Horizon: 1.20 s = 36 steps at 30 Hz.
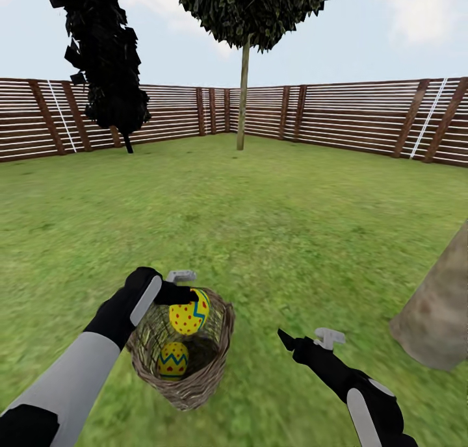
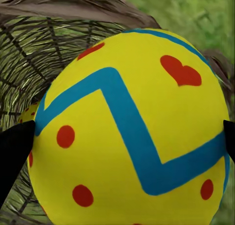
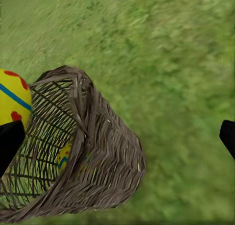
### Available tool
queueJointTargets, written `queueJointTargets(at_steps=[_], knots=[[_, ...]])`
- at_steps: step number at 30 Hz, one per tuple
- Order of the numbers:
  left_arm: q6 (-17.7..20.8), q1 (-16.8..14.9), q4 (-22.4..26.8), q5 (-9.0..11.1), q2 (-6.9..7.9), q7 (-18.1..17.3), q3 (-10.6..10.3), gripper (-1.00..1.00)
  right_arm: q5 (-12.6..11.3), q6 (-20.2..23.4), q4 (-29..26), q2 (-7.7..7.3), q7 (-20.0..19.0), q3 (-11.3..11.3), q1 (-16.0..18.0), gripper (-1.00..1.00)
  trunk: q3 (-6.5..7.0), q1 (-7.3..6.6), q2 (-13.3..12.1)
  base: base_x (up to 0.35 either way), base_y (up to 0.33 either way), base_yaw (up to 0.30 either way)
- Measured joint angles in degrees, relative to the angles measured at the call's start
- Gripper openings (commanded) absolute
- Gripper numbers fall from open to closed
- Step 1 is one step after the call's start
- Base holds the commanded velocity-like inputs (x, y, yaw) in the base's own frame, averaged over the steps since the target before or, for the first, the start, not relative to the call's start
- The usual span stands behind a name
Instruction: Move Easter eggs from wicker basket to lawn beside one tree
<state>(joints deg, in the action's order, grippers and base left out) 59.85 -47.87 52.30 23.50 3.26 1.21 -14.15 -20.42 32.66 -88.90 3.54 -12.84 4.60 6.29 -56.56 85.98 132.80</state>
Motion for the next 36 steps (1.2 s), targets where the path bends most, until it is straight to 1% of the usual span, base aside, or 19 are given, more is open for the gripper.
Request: queueJointTargets(at_steps=[5,8,13,16,20,23,29,36], knots=[[0.0,0.0,0.78,0.01,0.04,0.03,0.07,-1.0,-0.01,0.0,0.0,0.0,-0.01,-0.01,0.0,1.0,0.9,-1.07,-2.01,-0.186,0.0,0.0],[0.0,0.13,3.86,-0.09,0.09,0.87,0.06,-1.0,0.03,-0.04,0.0,0.0,-0.05,-0.01,0.0,1.0,1.44,-1.75,-3.21,-0.061,0.0,0.0],[0.0,0.31,10.61,-0.41,0.11,3.89,0.07,-1.0,-0.02,0.15,0.0,0.0,-0.08,0.01,0.0,1.0,2.34,-2.86,-5.21,-0.012,0.0,0.0],[0.01,0.69,13.65,-0.44,0.11,4.8,0.06,-1.0,-0.14,0.27,0.0,0.0,-0.08,0.05,0.0,1.0,2.87,-3.52,-6.42,-0.002,0.0,0.0],[0.0,2.96,19.45,-0.41,0.11,5.26,0.01,-1.0,-0.31,0.34,0.0,0.0,-0.08,0.08,0.0,1.0,3.59,-4.4,-8.02,0.0,0.0,-0.008],[-0.01,3.62,22.14,-0.47,0.11,5.45,-0.07,-1.0,-0.28,0.35,-0.01,0.0,-0.08,0.07,-0.01,1.0,4.21,-5.06,-9.22,0.0,0.0,-0.12],[-0.01,3.91,24.36,-0.53,0.11,5.59,-0.25,-1.0,-0.13,0.42,0.0,0.0,-0.08,0.08,-0.01,1.0,5.65,-6.37,-11.63,0.0,0.0,-0.197],[-0.01,4.97,24.87,-0.54,0.0,5.66,-0.39,-1.0,-0.17,0.44,0.07,0.0,-0.08,0.08,-0.01,1.0,7.37,-7.91,-14.44,0.0,0.0,-0.212]])
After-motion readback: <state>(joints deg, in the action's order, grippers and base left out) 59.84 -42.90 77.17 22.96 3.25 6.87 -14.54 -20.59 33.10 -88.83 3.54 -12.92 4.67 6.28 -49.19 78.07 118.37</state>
